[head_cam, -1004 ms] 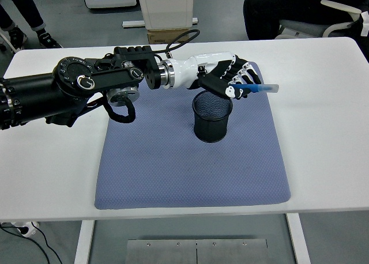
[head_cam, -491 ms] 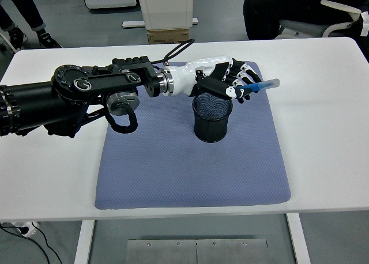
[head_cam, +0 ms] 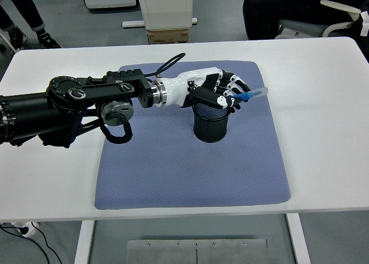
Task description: Left hand places marker in pen holder
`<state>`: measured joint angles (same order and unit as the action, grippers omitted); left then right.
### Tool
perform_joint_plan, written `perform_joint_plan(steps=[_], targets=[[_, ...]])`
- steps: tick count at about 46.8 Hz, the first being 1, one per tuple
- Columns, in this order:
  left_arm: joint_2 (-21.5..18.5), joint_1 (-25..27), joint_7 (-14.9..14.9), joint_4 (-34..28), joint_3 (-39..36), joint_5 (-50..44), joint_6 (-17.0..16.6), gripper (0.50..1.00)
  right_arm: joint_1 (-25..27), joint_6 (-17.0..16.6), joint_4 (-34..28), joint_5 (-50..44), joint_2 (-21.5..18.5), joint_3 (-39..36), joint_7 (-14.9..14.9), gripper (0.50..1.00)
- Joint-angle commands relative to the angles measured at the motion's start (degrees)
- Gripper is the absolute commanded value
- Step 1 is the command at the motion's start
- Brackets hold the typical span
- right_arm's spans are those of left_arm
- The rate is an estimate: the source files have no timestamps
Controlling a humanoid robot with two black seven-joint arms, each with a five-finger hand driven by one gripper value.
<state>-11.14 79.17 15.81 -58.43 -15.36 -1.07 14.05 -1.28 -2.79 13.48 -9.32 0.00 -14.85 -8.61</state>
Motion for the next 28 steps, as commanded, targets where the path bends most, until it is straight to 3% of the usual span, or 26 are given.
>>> perform_joint_plan(steps=[1,10,11,17,19,20,28], targets=[[-0.2,-0.07,0.01,0.07,-0.02,0.01,0.02,0.5,-0.04,0.07,0.05,0.0,0.0,0.0,0.0,1.0],[-0.02,-0.94,0.09,0.42,-0.02,-0.16,-0.6,0.5,-0.04,0.07,-0.04,0.0,0.0,0.0,0.0,1.0],[-0.02,-0.94,0.09,0.51,-0.02,-0.16,-0.95,0.525,-0.04,0.07,-0.04,0.0,0.0,0.0,0.0,1.0],[-0.02,-1.03,0.18,0.42,-0.02,-0.16,-3.67,0.882,-0.04,-0.02,0.05,0.0,0.0,0.0,-0.09,1.0],[-0.02,-1.03,0.27,0.42,0.06,-0.34,-4.37,0.976,-0.04,0.07,0.05,0.0,0.0,0.0,0.0,1.0],[-0.02,-0.95,0.27,0.42,0.06,-0.6,-4.47,1.0,0.05,-0.02,0.05,0.0,0.0,0.0,-0.09,1.0],[-0.9,-0.33,0.45,0.51,0.24,-2.54,-4.55,1.0,0.05,-0.02,-0.04,0.0,0.0,0.0,0.0,1.0]])
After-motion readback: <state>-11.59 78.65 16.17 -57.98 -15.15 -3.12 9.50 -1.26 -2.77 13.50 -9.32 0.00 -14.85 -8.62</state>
